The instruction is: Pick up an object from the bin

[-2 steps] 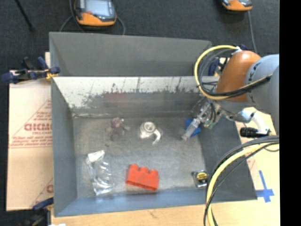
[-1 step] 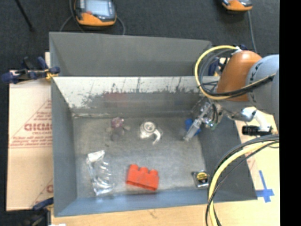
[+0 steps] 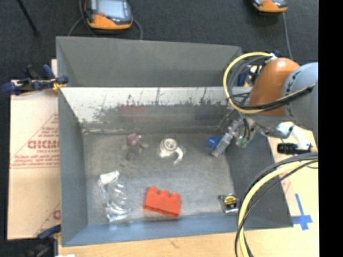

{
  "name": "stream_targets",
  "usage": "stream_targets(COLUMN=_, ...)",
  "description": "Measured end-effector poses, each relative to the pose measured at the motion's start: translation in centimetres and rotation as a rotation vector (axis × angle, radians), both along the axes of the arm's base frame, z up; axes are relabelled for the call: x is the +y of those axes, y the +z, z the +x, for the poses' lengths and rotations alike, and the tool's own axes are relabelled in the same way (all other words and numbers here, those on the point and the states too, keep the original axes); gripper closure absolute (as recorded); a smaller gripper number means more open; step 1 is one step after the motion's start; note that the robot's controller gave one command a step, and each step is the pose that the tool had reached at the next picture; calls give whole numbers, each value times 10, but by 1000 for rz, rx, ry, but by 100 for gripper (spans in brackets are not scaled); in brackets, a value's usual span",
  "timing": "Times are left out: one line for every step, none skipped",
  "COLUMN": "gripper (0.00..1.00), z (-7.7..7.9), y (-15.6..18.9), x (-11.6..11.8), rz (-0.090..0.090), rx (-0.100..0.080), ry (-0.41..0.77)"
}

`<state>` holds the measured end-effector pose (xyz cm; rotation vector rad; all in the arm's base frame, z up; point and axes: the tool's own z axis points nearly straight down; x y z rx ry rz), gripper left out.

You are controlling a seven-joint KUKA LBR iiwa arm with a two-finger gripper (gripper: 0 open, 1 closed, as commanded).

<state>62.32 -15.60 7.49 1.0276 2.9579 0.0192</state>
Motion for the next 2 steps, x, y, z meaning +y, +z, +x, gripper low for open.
stream_targets(gripper=100, z=3, y=107, x=-1, rz=-12, rx=1, ry=5)
stream_targets(gripper=100, z=4, y=113, x=-3, rz=-11, rx=7, ry=8)
